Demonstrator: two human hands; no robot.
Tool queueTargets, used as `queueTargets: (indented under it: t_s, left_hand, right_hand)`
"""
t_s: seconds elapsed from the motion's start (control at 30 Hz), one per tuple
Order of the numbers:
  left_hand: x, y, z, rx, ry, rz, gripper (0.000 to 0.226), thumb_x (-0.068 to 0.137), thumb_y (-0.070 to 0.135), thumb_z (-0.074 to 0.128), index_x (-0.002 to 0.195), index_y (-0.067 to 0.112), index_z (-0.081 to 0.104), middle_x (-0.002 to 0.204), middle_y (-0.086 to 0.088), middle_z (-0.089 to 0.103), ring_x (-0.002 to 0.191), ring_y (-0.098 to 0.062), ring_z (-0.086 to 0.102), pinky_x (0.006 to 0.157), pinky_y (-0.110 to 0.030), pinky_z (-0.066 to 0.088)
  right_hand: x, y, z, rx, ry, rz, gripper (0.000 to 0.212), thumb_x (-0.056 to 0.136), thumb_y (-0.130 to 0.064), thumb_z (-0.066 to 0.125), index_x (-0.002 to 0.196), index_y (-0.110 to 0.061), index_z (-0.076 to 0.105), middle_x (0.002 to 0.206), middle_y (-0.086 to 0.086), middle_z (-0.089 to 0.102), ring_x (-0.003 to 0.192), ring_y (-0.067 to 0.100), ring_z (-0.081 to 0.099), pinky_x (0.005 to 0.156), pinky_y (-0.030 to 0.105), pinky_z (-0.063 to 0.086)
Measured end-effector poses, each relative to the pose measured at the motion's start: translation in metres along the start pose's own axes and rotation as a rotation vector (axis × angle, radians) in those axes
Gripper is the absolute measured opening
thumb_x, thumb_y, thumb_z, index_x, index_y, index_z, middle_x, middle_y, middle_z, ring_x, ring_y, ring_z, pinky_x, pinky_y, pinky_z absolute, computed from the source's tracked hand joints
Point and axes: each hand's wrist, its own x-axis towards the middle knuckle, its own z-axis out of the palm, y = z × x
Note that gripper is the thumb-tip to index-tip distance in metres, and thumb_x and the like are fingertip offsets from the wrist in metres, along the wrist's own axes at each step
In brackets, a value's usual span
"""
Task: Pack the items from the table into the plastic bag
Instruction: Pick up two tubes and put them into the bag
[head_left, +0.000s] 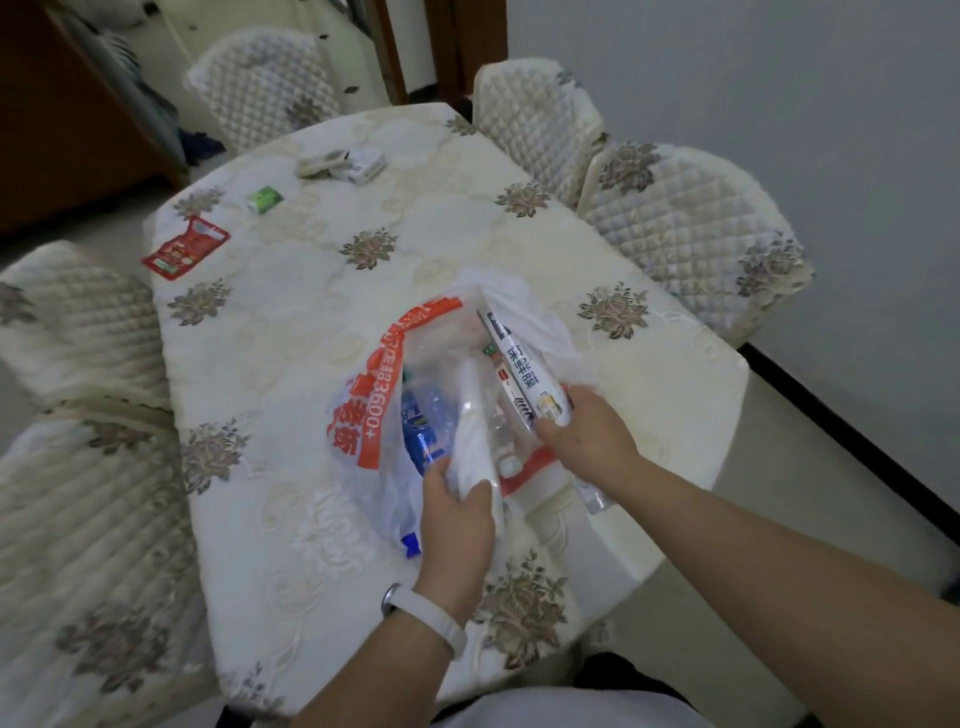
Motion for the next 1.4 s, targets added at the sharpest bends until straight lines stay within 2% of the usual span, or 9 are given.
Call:
queueTargets:
  t_s: [0.1, 0.27, 0.4, 0.5, 0.7, 0.8, 1.07, 1.3, 1.4]
  left_hand:
    - [0.02, 0.014, 0.021, -0.011, 0.068, 0.027, 0.048, 0.093, 0.011, 0.058, 0.137, 0.027, 0.042, 0.119, -0.003, 0.059, 0.094, -0.017, 0.062, 0.078, -0.033, 0.052]
    - [0.05, 0.024, 0.049, 0.045, 0.136, 0.067, 0.049, 0.097, 0.012, 0.055, 0.143, 0.018, 0.04, 0.12, 0.001, 0.055, 0.101, -0.016, 0.056, 0.081, -0.027, 0.043]
    - [0.067, 0.02, 0.062, 0.094, 0.21, 0.133, 0.042, 0.094, 0.012, 0.055, 0.133, 0.024, 0.048, 0.121, 0.001, 0.063, 0.106, -0.017, 0.062, 0.082, -0.025, 0.047]
    - [0.071, 0.02, 0.067, 0.223, 0.245, 0.182, 0.047, 0.09, 0.014, 0.058, 0.135, 0.024, 0.049, 0.123, 0.001, 0.058, 0.109, -0.017, 0.058, 0.088, -0.028, 0.045]
    - [0.053, 0.012, 0.07, 0.49, 0.288, 0.261, 0.046, 0.09, 0.007, 0.06, 0.136, 0.012, 0.054, 0.116, -0.001, 0.048, 0.106, -0.015, 0.05, 0.09, -0.012, 0.029]
    - [0.04, 0.008, 0.069, 0.562, 0.29, 0.241, 0.042, 0.092, 0.009, 0.061, 0.133, 0.008, 0.055, 0.112, 0.003, 0.046, 0.104, -0.016, 0.051, 0.089, -0.012, 0.029]
    - [0.023, 0.003, 0.058, 0.571, 0.276, 0.306, 0.049, 0.089, 0.014, 0.066, 0.136, 0.01, 0.052, 0.118, 0.009, 0.046, 0.112, -0.007, 0.045, 0.102, -0.025, 0.039]
    - [0.001, -0.008, 0.021, 0.656, 0.276, 0.458, 0.049, 0.092, 0.025, 0.062, 0.137, 0.009, 0.054, 0.136, -0.001, 0.055, 0.129, -0.016, 0.048, 0.11, -0.031, 0.038]
    - [-0.006, -0.013, -0.008, 0.747, 0.275, 0.57, 0.052, 0.089, 0.035, 0.052, 0.132, 0.007, 0.059, 0.132, -0.008, 0.06, 0.122, -0.021, 0.054, 0.104, -0.037, 0.046]
  right_hand:
    - [0.009, 0.0, -0.002, 0.03, -0.064, 0.011, 0.017, 0.078, -0.031, 0.066, 0.092, -0.023, 0.062, 0.077, -0.001, 0.068, 0.059, 0.016, 0.065, 0.058, 0.034, 0.055]
    - [0.018, 0.01, 0.007, 0.098, -0.186, 0.028, 0.015, 0.081, -0.03, 0.067, 0.093, -0.024, 0.059, 0.073, -0.004, 0.065, 0.053, 0.006, 0.062, 0.045, 0.017, 0.044]
    - [0.033, 0.012, 0.017, 0.094, -0.236, -0.01, 0.043, 0.075, -0.044, 0.064, 0.111, -0.022, 0.061, 0.082, -0.004, 0.069, 0.071, 0.011, 0.066, 0.055, 0.023, 0.045]
    - [0.051, 0.007, 0.024, 0.051, -0.24, -0.041, 0.06, 0.063, -0.061, 0.055, 0.109, -0.023, 0.061, 0.085, -0.003, 0.071, 0.075, 0.014, 0.068, 0.063, 0.03, 0.054]
    - [0.068, 0.009, 0.044, -0.155, -0.285, -0.126, 0.057, 0.063, -0.062, 0.053, 0.103, -0.022, 0.057, 0.096, 0.0, 0.061, 0.091, 0.024, 0.061, 0.076, 0.038, 0.054]
    - [0.064, 0.006, 0.042, -0.177, -0.299, -0.187, 0.059, 0.07, -0.055, 0.054, 0.115, -0.018, 0.054, 0.116, 0.007, 0.055, 0.11, 0.027, 0.051, 0.091, 0.041, 0.047]
    - [0.052, 0.007, 0.022, -0.119, -0.312, -0.274, 0.064, 0.081, -0.044, 0.058, 0.136, -0.017, 0.042, 0.127, 0.01, 0.047, 0.115, 0.026, 0.046, 0.098, 0.042, 0.044]
    - [0.021, 0.01, 0.01, -0.29, -0.243, -0.541, 0.051, 0.09, -0.038, 0.056, 0.131, -0.009, 0.053, 0.125, 0.009, 0.053, 0.114, 0.028, 0.049, 0.096, 0.041, 0.044]
    - [0.004, -0.006, 0.016, -0.396, -0.184, -0.665, 0.049, 0.087, -0.041, 0.055, 0.125, -0.011, 0.059, 0.124, 0.008, 0.058, 0.11, 0.029, 0.054, 0.088, 0.043, 0.049]
